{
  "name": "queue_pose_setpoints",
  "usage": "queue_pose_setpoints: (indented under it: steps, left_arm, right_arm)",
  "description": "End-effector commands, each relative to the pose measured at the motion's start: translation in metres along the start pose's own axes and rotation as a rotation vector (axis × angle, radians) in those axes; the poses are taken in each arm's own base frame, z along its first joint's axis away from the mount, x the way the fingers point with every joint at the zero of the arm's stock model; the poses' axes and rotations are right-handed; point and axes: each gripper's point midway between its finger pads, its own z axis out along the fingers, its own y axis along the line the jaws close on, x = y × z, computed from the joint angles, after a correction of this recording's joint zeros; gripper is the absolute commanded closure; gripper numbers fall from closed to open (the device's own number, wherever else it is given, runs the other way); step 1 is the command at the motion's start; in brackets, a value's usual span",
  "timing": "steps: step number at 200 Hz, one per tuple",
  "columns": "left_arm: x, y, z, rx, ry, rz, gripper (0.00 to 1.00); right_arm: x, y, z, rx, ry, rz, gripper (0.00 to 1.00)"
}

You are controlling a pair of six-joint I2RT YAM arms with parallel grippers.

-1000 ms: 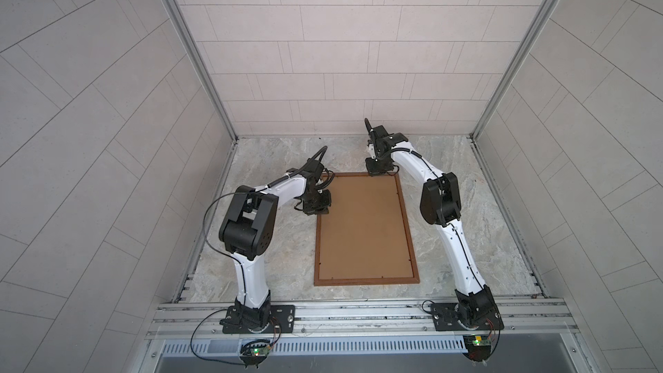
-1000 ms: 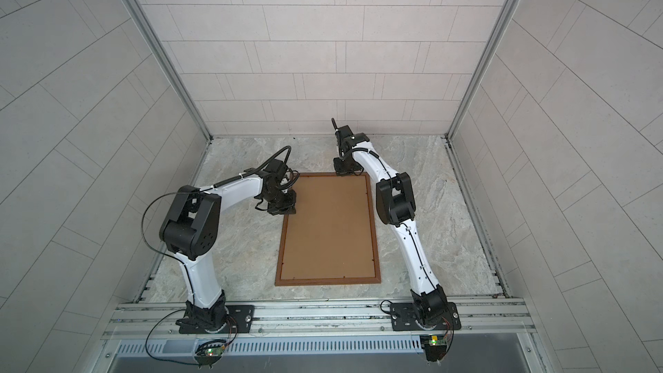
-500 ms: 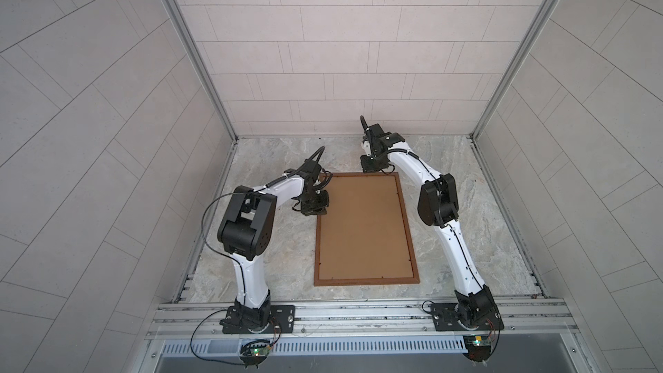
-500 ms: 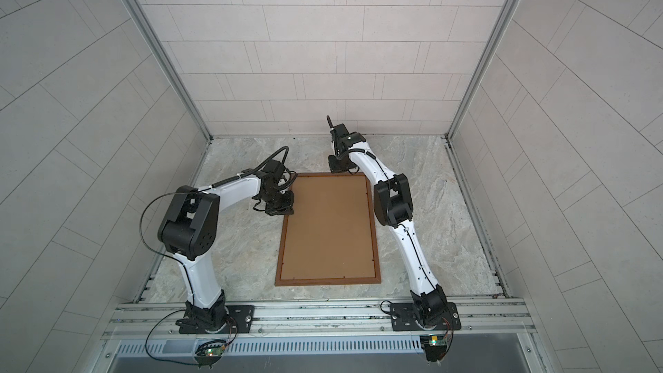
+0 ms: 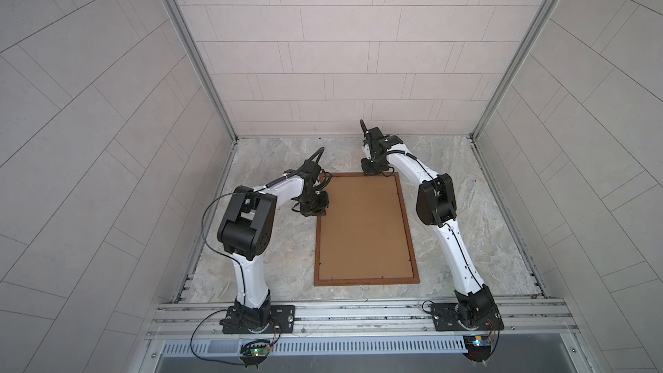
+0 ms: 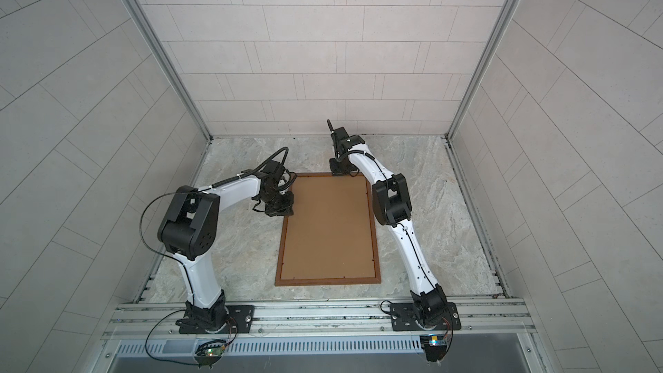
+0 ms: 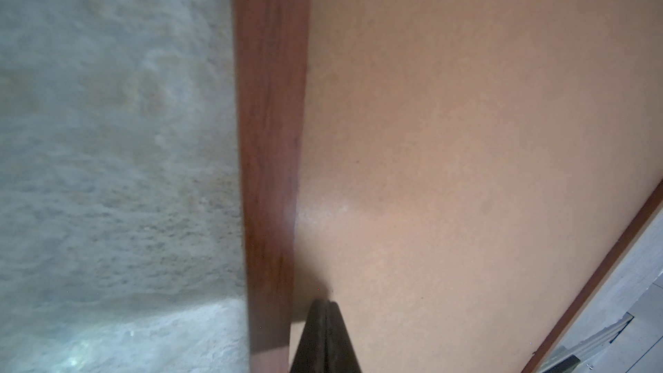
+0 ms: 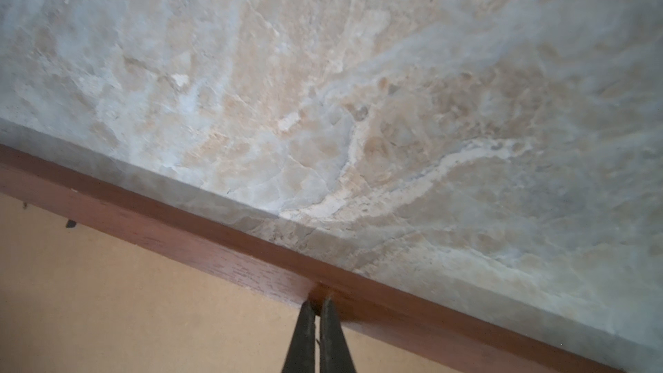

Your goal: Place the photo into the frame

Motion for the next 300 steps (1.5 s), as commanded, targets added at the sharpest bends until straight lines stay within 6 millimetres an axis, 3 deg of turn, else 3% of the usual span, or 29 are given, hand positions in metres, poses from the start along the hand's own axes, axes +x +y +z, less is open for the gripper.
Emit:
queue_pose_setpoints:
  steps: [1, 70, 117, 176, 207, 257, 300]
  left_arm:
    - [0.003, 0.002, -0.006, 0.0, -0.003, 0.006, 1.0]
    - [0.003, 0.002, -0.004, 0.002, -0.003, 0.003, 1.0]
    - [0.005, 0.003, -0.004, 0.003, 0.0, 0.002, 1.0]
    - [0.005, 0.003, -0.005, 0.003, -0.002, 0.004, 1.0]
    - [0.005, 0.002, -0.003, 0.006, 0.0, 0.002, 1.0]
    - [-0.002, -0.004, -0.023, 0.026, -0.067, 0.005, 1.0]
    - [0.002, -0.006, -0.017, 0.043, -0.035, 0.012, 1.0]
  right_arm:
    - [0.011, -0.002, 0.007, 0.021, 0.045, -0.007, 1.0]
    - [0.029, -0.002, 0.01, 0.034, 0.109, -0.005, 1.0]
    - [0.042, -0.004, 0.022, 0.056, 0.146, -0.017, 1.0]
    - [0.035, -0.011, 0.027, 0.021, 0.132, 0.007, 1.0]
    - [0.022, -0.003, 0.01, -0.012, 0.101, 0.018, 1.0]
    - [-0.021, 0.008, -0.049, -0.03, -0.08, -0.009, 1.0]
    - [-0.025, 0.004, -0.044, -0.019, -0.097, 0.023, 1.0]
